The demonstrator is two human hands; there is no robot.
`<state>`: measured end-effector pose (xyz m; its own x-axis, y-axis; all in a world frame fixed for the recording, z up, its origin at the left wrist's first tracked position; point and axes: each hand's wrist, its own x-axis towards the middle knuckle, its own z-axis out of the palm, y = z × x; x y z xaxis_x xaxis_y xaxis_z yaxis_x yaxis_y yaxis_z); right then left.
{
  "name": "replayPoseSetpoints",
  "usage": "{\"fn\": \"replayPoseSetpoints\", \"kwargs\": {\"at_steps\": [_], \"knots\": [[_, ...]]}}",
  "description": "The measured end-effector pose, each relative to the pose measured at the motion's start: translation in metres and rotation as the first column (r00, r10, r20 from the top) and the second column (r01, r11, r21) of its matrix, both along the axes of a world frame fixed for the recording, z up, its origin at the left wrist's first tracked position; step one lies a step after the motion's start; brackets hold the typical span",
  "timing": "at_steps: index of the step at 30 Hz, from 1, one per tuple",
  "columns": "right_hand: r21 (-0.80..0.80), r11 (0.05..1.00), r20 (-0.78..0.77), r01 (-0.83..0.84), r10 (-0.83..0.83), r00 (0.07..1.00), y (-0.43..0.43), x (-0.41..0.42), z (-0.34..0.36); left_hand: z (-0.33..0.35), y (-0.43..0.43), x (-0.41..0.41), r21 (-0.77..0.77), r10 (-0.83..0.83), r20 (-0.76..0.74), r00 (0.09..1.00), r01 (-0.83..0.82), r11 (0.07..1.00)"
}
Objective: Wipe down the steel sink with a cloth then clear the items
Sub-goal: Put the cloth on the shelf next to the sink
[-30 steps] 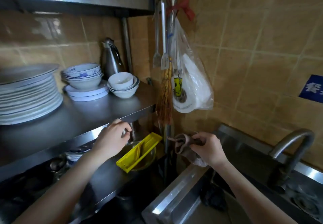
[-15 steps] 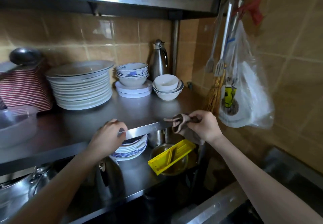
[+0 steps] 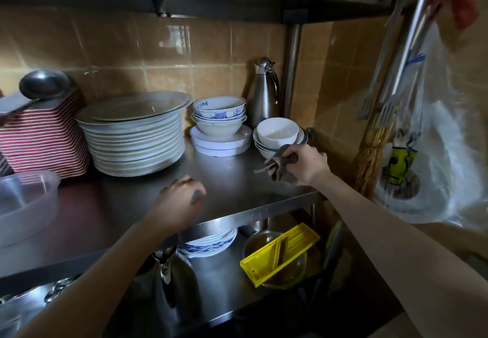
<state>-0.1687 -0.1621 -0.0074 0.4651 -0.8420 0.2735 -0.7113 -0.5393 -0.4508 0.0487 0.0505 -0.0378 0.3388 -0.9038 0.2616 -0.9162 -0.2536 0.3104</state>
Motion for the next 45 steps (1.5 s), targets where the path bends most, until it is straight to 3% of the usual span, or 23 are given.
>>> {"fn": "replayPoseSetpoints", "kwargs": {"at_steps": [7, 14, 29, 37, 45], "knots": [[0.046, 0.998, -0.075, 0.04, -0.036, 0.997, -0.013, 0.019, -0.033, -0.004, -0.016, 0.007, 0.015, -0.048, -0.004, 0.999, 0.048, 0.999], [-0.112, 0.991, -0.046, 0.078, -0.083, 0.995, -0.007, 0.001, -0.036, -0.015, -0.026, 0.002, 0.004, -0.069, 0.03, 0.997, 0.069, 0.998], [-0.101, 0.967, -0.066, 0.233, -0.24, 0.968, 0.054, -0.131, -0.044, -0.01, -0.049, -0.088, -0.084, -0.285, 0.0, 0.959, 0.284, 0.955], [0.027, 0.931, -0.102, 0.365, -0.361, 0.927, 0.107, -0.241, -0.087, -0.017, -0.071, -0.193, -0.1, -0.49, 0.005, 0.872, 0.488, 0.867], [0.045, 0.848, -0.105, 0.528, -0.522, 0.847, 0.164, -0.35, -0.11, -0.026, -0.077, -0.306, -0.033, -0.676, -0.019, 0.736, 0.675, 0.737]]}}
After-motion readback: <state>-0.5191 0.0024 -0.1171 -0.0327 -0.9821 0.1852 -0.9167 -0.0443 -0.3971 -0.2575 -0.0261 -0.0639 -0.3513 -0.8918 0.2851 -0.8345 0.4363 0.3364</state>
